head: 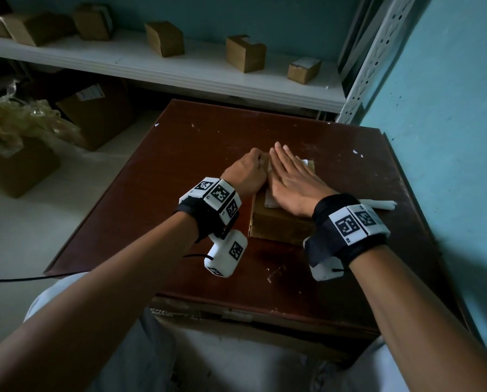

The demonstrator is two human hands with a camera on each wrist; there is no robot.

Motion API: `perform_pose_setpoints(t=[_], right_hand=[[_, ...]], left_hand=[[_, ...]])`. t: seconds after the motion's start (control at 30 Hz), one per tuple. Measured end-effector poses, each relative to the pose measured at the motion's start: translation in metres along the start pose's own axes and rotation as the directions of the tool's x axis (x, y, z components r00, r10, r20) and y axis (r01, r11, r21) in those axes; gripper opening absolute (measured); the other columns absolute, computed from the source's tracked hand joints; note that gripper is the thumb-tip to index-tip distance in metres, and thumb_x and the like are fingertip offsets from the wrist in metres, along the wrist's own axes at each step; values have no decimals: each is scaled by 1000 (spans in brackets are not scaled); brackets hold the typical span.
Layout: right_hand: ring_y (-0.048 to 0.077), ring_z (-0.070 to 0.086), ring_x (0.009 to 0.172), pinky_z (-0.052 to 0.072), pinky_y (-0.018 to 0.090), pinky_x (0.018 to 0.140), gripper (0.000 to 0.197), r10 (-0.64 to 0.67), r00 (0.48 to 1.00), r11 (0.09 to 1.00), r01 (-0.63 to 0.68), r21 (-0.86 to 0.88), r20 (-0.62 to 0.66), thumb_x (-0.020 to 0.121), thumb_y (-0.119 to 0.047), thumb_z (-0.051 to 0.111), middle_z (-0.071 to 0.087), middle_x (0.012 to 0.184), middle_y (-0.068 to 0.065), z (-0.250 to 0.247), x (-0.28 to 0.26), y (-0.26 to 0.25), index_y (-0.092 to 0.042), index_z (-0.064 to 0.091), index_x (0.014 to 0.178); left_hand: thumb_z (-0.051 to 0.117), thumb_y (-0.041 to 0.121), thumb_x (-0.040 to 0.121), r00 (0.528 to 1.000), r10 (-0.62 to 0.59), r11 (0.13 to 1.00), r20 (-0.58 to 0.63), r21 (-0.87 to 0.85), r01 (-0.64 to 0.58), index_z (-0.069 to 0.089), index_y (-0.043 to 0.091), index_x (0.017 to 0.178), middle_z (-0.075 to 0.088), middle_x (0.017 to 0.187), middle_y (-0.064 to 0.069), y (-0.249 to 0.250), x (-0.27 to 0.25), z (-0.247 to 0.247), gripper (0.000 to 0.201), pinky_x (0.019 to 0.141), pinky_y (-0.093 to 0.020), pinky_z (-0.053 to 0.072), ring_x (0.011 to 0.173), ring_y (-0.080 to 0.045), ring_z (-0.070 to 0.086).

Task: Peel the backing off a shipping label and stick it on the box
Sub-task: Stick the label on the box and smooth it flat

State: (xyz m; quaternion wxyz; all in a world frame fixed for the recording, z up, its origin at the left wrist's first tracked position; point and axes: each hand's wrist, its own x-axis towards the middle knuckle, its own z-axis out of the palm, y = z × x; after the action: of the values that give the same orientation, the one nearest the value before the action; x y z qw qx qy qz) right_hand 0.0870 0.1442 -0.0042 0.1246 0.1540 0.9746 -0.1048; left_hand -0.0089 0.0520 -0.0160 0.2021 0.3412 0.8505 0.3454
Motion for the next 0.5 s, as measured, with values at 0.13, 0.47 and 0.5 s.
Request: perform_pose_setpoints(t=[0.13,0.47,0.5], right_hand=[[13,-23,146,-11,34,121,58,22,1000,1000,-22,11,-9,103,-36,4,-27,158,3,0,1,2,-12,-15,153],[9,-21,146,-10,33,121,59,55,998,996,-53,66,-32,103,-39,8,-24,160,-1,-1,-3,10,-15,-13,154],[9,-21,146,-10,32,121,59,56,998,996,-54,67,-35,103,-39,7,-24,160,-1,-1,-3,11,-15,-13,154]], left_hand=[[28,25,104,1000,2,1000,3,-5,-2,39,11,135,53,131,-12,0,0,2,36,78,-29,38,98,-18,51],[27,29,103,1000,-6,1000,-22,-12,5,40,12,130,53,129,-10,-4,2,6,34,89,-39,51,105,-25,59],[28,29,103,1000,-8,1000,-26,-10,8,40,12,130,53,129,-10,-4,2,6,34,91,-42,51,106,-25,59]])
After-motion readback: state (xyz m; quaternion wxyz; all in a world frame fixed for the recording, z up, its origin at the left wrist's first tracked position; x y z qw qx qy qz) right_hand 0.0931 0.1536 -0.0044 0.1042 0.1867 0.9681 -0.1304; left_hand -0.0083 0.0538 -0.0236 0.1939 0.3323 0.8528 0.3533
